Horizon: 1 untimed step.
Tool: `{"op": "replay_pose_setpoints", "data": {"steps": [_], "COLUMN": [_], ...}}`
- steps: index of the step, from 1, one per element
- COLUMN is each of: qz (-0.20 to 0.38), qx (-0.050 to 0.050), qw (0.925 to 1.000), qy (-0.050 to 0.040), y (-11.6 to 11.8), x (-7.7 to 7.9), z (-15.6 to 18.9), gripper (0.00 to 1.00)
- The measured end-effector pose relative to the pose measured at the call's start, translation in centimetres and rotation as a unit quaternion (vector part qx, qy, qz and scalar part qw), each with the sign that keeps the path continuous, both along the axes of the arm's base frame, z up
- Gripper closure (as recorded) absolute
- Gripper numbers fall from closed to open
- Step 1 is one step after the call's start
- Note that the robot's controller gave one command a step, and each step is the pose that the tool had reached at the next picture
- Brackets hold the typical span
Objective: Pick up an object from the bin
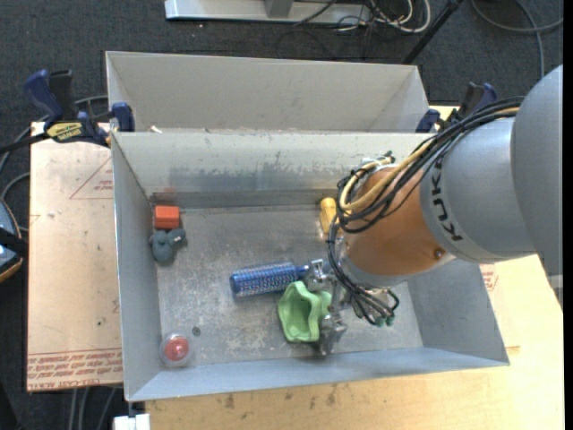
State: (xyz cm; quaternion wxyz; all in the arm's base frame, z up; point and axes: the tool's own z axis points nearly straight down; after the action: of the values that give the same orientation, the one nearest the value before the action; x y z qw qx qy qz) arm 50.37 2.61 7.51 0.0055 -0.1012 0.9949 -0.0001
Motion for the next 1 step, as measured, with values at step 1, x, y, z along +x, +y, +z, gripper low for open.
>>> {"op": "replay_pose_setpoints", "data": {"steps": [1], "qz": [0.168], "qx": [-0.001], "qw": [0.9857], "qy": [0.0012], "y": [-0.47], "x": [0.02], "z": [12.44], "gripper": [1.0]}}
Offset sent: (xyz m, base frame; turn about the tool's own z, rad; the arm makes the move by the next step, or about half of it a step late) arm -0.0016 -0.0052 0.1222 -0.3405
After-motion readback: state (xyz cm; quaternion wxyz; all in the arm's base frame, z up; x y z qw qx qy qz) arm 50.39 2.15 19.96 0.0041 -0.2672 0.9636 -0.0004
